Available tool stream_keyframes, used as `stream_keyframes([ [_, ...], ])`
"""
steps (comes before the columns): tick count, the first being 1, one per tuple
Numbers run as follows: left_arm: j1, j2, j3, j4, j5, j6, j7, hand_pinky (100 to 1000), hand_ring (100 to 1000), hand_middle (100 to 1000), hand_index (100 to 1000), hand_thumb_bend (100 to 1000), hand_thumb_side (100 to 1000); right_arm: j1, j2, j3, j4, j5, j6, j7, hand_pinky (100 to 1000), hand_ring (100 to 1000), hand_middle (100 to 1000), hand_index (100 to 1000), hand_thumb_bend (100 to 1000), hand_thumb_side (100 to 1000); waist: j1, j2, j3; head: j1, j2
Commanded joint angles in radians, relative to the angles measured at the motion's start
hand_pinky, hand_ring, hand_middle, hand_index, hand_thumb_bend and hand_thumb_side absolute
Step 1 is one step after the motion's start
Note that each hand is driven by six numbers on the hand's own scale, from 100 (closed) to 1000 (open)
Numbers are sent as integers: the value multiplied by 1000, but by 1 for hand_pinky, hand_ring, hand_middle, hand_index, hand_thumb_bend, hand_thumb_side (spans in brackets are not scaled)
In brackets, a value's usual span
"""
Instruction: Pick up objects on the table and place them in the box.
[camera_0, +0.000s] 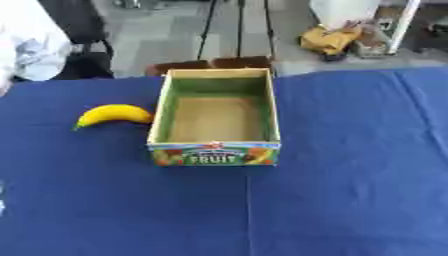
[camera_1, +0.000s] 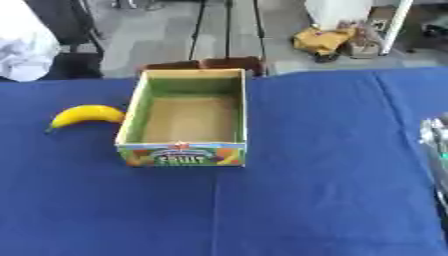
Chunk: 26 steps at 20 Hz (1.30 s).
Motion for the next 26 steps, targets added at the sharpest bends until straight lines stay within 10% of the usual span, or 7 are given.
stream_keyframes([
  [1, -7, 28, 10, -14, -4, 6, -1, 778, 827, 813, 924, 100, 899, -6, -16, -12, -20, 2, -4, -10, 622, 668, 646, 722, 100, 1000, 0, -2, 1, 4, 7],
  [26, -60, 352, -6, -14, -26, 411, -244, 802, 841, 822, 967, 217, 839, 32, 10, -17, -20, -5, 48, 64, 642, 711, 667, 746, 100, 1000, -4, -51, -30, 2, 68],
])
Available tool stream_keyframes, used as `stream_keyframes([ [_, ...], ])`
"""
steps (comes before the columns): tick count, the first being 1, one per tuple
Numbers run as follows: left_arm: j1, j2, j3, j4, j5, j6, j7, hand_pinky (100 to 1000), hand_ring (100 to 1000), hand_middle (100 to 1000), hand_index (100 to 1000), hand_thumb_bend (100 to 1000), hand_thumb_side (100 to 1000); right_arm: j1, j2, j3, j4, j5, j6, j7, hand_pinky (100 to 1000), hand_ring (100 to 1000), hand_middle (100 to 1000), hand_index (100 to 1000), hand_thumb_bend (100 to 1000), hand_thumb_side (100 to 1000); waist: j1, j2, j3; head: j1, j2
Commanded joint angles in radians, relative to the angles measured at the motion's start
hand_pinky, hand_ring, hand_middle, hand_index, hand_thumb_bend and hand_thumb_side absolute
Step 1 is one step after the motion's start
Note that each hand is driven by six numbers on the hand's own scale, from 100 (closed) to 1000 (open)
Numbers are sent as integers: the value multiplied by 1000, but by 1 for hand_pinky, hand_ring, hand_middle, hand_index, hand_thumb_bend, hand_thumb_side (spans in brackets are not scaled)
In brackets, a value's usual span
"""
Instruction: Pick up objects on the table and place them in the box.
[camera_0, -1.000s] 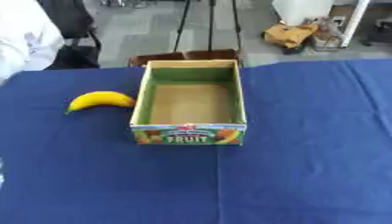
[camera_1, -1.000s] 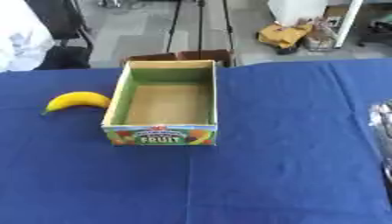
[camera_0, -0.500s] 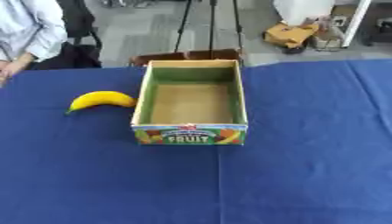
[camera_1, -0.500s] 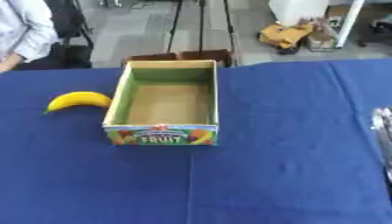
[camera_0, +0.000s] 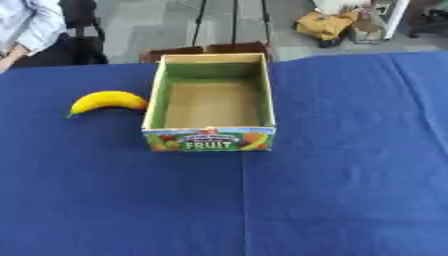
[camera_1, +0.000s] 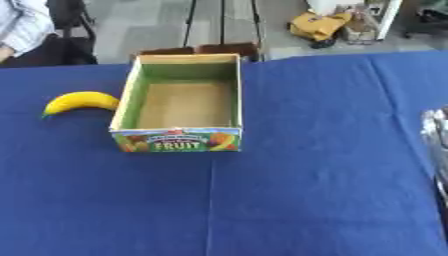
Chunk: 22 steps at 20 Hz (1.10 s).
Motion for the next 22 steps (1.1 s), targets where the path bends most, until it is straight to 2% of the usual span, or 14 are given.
stream_keyframes([
  [1, -26, 62, 0, -14, -2, 46, -40, 803, 843, 825, 987, 219, 838, -4, -12, -6, -20, -9, 20, 43, 655, 737, 685, 759, 100, 1000, -3, -39, -2, 4, 6],
  [5, -44, 110, -10, -14, -26, 124, -132, 819, 862, 846, 1000, 207, 818, 0, -15, -7, -20, -22, 50, 109, 667, 755, 703, 772, 100, 1000, -2, -42, -6, 16, -10],
  [7, -57, 128, -12, -11, -44, 165, -185, 827, 864, 841, 967, 192, 782, -1, -16, -8, -20, -28, 54, 124, 664, 749, 699, 771, 100, 1000, -3, -43, -6, 19, -17],
  [11, -113, 160, -22, 47, -89, 223, -292, 813, 849, 841, 961, 189, 747, -3, -18, -6, -20, -35, 58, 141, 665, 744, 694, 770, 100, 1000, -2, -45, -10, 19, -22],
  [15, -173, 181, -45, 137, -139, 233, -375, 797, 839, 829, 960, 289, 736, -3, -21, -4, -20, -38, 60, 147, 666, 740, 690, 769, 100, 1000, 1, -44, -19, 22, -28],
  [19, -242, 178, -80, 257, -196, 229, -475, 788, 839, 829, 951, 435, 805, -6, -23, -2, -20, -41, 62, 150, 666, 738, 686, 768, 100, 1000, 4, -40, -27, 29, -34],
  [22, -299, 165, -109, 351, -273, 207, -553, 794, 848, 842, 955, 450, 830, -7, -25, -1, -20, -42, 65, 151, 666, 736, 682, 767, 100, 1000, 6, -33, -36, 35, -42],
])
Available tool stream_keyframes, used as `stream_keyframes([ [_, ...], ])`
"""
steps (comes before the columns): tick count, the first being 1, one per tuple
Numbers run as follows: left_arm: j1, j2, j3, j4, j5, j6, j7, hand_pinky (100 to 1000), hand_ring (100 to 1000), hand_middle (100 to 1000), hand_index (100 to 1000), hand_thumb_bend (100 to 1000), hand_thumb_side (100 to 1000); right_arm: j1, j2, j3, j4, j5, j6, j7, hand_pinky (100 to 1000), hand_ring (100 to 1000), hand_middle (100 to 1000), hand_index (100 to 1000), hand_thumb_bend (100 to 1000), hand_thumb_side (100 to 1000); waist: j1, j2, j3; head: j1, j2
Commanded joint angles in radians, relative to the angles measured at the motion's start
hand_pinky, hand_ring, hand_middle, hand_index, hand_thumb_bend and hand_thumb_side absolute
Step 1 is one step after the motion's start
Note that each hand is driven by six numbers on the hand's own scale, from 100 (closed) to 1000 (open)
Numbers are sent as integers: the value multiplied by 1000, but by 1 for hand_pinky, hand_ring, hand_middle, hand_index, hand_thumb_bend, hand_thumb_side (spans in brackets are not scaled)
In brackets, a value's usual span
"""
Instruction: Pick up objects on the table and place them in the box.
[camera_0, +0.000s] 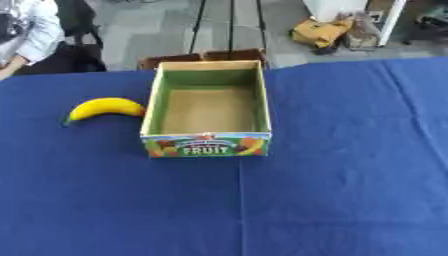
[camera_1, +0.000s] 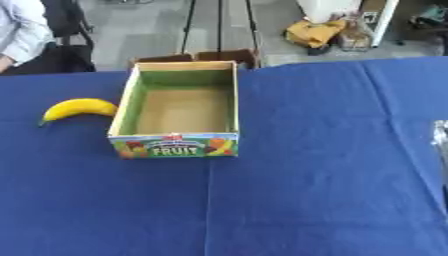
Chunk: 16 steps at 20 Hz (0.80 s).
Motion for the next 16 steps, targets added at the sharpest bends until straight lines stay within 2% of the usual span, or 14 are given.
stream_keyframes([
  [1, -59, 13, -19, 88, -82, -23, -78, 797, 850, 844, 957, 428, 821, -15, -29, -1, -20, -6, 1, 5, 666, 735, 680, 767, 100, 1000, 7, -24, -5, 9, -17],
  [4, -112, -11, -39, 178, -146, -56, -144, 801, 852, 843, 955, 343, 789, -15, -32, 0, -20, -8, 3, 6, 666, 733, 676, 766, 100, 1000, 11, -15, -15, 16, -26],
  [9, -183, -48, -55, 315, -228, -99, -229, 813, 860, 856, 941, 319, 751, -17, -39, 0, -20, -11, 5, 9, 666, 729, 668, 765, 100, 1000, 17, -1, -28, 28, -42],
  [12, -218, -71, -58, 387, -288, -117, -260, 824, 864, 860, 973, 351, 705, -19, -41, 1, -20, -13, 7, 11, 666, 728, 664, 764, 100, 1000, 21, 8, -38, 36, -54],
  [13, -227, -79, -57, 407, -307, -122, -269, 827, 865, 857, 1000, 367, 700, -20, -41, 1, -20, -13, 7, 11, 666, 728, 663, 763, 100, 1000, 22, 10, -40, 38, -57],
  [16, -244, -95, -53, 457, -353, -134, -295, 856, 894, 888, 1000, 435, 704, -21, -42, 0, -20, -15, 8, 11, 666, 726, 660, 762, 100, 1000, 24, 16, -46, 43, -67],
])
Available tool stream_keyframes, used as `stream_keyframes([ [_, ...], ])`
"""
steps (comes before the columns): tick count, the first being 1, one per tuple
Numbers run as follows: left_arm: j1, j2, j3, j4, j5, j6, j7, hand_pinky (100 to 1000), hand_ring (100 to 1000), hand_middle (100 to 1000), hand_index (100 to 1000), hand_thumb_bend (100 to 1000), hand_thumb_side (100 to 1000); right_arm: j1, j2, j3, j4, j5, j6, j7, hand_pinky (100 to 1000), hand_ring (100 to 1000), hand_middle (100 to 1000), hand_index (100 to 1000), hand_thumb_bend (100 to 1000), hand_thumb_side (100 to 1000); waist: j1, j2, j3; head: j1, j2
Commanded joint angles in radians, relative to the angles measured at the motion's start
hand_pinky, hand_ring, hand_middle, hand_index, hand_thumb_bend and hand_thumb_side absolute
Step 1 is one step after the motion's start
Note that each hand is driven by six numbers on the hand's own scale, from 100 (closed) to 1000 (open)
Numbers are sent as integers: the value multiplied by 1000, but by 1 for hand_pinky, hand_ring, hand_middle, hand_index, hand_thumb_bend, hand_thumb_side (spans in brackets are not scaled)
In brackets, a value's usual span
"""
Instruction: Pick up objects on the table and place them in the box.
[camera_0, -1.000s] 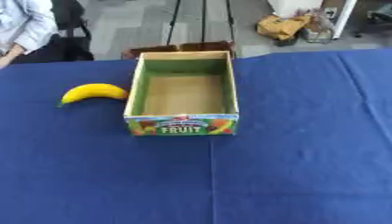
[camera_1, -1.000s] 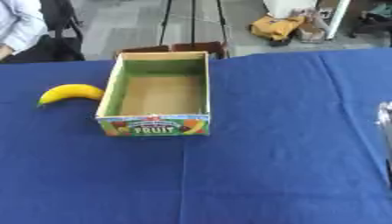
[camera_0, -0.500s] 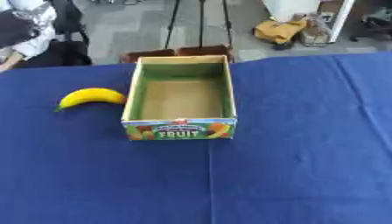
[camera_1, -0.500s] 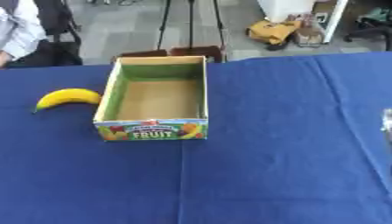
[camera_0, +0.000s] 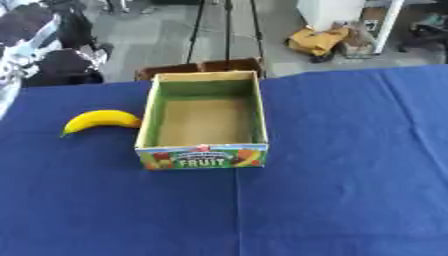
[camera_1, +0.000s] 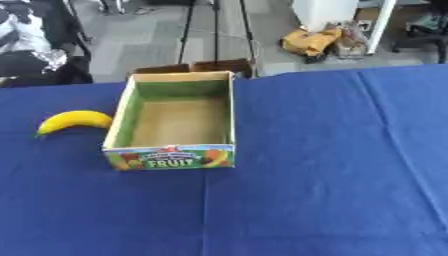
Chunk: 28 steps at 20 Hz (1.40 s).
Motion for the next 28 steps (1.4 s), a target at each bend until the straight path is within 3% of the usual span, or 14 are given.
stream_keyframes([
  [1, -32, 7, 6, 40, -55, -13, -31, 859, 898, 892, 1000, 441, 704, -16, -32, -6, -20, -9, 0, 2, 666, 726, 660, 762, 100, 1000, 15, 0, -4, 8, -20],
  [3, -35, 4, 5, 57, -91, -22, -51, 887, 924, 917, 1000, 464, 700, -16, -32, -7, -20, -9, 1, 0, 666, 725, 658, 761, 100, 1000, 16, 3, -7, 9, -23],
  [7, -39, -4, 14, 83, -121, -31, -58, 860, 883, 834, 998, 417, 654, -15, -31, -8, -20, -10, 3, -1, 666, 724, 651, 759, 100, 1000, 17, 8, -11, 13, -29],
  [9, -43, -10, 20, 110, -124, -29, -55, 842, 864, 816, 990, 369, 590, -15, -30, -8, -20, -10, 4, -2, 666, 723, 647, 757, 100, 1000, 17, 9, -15, 15, -29],
  [11, -47, -16, 26, 140, -121, -30, -58, 823, 853, 833, 992, 289, 495, -15, -30, -8, -20, -9, 6, -3, 666, 722, 642, 755, 100, 1000, 17, 11, -19, 17, -29],
  [14, -52, -22, 32, 182, -100, -38, -93, 844, 884, 903, 1000, 259, 471, -15, -29, -9, -20, -11, 6, -4, 665, 719, 636, 752, 100, 1000, 18, 14, -25, 18, -28],
  [21, -53, -12, 36, 210, -70, -49, -195, 894, 930, 955, 1000, 309, 507, -11, -28, -11, -20, -13, 11, -8, 664, 714, 624, 743, 100, 1000, 18, 19, -30, 21, -23],
  [28, -53, -6, 43, 228, -94, -48, -222, 826, 879, 920, 1000, 326, 432, -12, -26, -11, -20, -14, 19, -14, 663, 708, 615, 734, 100, 1000, 18, 21, -33, 22, -22],
])
